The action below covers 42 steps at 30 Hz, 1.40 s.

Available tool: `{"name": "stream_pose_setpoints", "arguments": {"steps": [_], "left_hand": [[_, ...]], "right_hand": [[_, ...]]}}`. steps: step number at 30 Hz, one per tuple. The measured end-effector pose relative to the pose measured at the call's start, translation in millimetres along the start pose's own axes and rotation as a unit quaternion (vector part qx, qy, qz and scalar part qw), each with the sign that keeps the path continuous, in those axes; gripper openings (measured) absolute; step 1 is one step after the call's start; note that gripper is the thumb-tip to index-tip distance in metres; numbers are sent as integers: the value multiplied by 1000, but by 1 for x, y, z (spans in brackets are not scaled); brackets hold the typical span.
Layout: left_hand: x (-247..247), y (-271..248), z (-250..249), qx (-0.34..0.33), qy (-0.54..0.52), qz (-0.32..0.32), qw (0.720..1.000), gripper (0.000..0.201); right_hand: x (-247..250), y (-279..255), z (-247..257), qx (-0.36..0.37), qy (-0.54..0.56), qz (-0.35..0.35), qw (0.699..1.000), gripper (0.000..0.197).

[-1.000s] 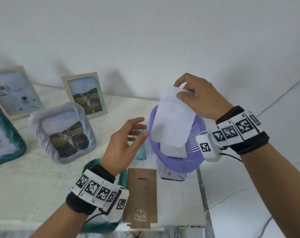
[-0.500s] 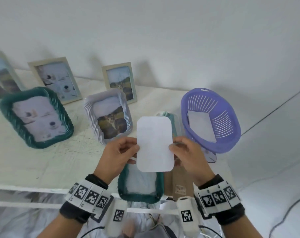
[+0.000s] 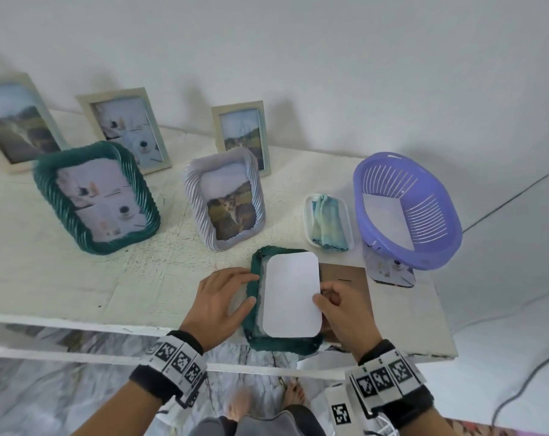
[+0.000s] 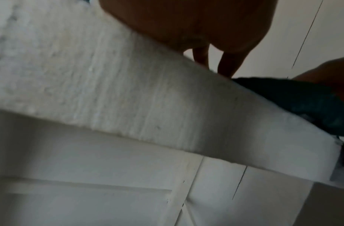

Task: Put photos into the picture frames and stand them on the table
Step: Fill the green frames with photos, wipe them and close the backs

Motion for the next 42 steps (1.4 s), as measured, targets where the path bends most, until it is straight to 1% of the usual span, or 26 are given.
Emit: {"name": "stream_pose_setpoints", "arguments": {"steps": [3,5,11,18,32,37,39,40,42], "left_hand": [[-3,-1,4,-8,11,-12,1000,37],[-3,-1,5,-11,14,-16,1000,37],[-8,-1,7,-22,44,-12,999,31],[-10,-1,10,-24,49,-20,998,32],[-10,-1,11,-34,35,-22,999,27],[-9,-2,11,-34,38,-23,998,28],[-9,-2,11,-33,38,-23,998,28],[-9,-2,10,-33,38,-22,998,29],[-9,-2,11,-32,35,-22,999,30]], "right_hand": [[-6,1,0,-6,-39,-6,999,4],[-9,0,1,-5,-91,-13,996,4],[-15,-1,4,22,-217,-38,975,14],[-18,-2,3,47,-233,-30,971,16],[-18,-1,5,43,-264,-26,963,21],[-18,-4,8,37,-257,-20,965,17],[-14,-6,10,42,-241,-41,969,13],[-10,-7,10,46,-242,-62,967,14],[-1,-10,8,35,-284,-119,951,19]]}}
Point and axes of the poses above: each hand's wrist, its own y-axis towards the middle knuckle, its own x-axis out of the back of the hand, z = x × y, the point moved 1 cm from there along y, towards the middle knuckle, and after that the axes turned 9 degrees about z, right-handed, at the moved point
